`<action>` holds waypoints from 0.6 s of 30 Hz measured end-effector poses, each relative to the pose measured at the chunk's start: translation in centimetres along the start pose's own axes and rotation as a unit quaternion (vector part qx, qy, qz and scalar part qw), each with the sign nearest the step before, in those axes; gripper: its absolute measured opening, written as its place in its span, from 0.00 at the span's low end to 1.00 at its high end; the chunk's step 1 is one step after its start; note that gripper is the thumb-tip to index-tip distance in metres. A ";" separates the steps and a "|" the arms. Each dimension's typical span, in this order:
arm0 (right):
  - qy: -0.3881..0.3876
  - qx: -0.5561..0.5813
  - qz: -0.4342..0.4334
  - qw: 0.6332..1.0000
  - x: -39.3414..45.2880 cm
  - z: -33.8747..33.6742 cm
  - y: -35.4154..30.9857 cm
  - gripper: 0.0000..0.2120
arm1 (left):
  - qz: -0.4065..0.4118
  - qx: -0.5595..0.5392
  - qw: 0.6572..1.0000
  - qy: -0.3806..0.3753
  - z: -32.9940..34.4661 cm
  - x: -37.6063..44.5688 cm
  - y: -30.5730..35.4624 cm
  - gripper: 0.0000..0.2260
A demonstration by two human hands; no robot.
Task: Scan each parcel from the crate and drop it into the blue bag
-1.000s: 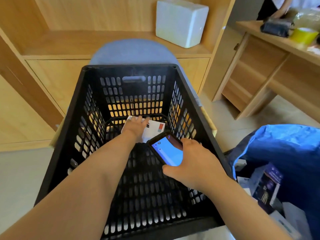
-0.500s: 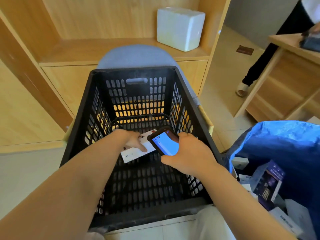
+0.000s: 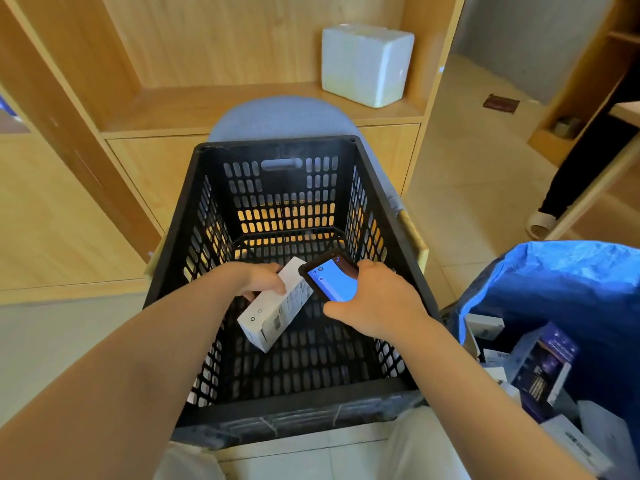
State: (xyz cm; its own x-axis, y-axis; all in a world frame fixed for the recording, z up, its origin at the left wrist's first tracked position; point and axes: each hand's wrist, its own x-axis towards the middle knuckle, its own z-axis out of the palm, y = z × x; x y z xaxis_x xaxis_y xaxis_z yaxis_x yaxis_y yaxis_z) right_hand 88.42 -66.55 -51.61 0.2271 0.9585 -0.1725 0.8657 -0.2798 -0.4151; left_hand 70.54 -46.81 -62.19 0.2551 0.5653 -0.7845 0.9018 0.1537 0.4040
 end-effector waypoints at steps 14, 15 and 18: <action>0.007 0.016 -0.021 1.000 -0.2 0.5 0.5 0.28 | -0.012 0.155 0.978 0.137 4.6 0.8 -0.6 0.45; 0.006 0.013 -0.023 1.000 -0.3 0.5 0.5 0.28 | -0.017 0.154 0.978 0.141 4.3 0.5 -0.5 0.44; 0.005 0.022 -0.019 1.000 -0.1 0.3 0.5 0.28 | -0.016 0.156 0.971 0.178 3.3 -0.8 -0.2 0.40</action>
State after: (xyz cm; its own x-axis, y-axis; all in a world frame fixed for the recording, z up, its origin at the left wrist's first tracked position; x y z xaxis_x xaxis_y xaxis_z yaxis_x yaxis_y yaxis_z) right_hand 88.72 -66.79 -52.12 0.1989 0.9689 -0.1469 0.8532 -0.2450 -0.4605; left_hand 71.35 -49.98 -63.21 0.1386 0.8177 -0.5587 0.9833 -0.0465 0.1759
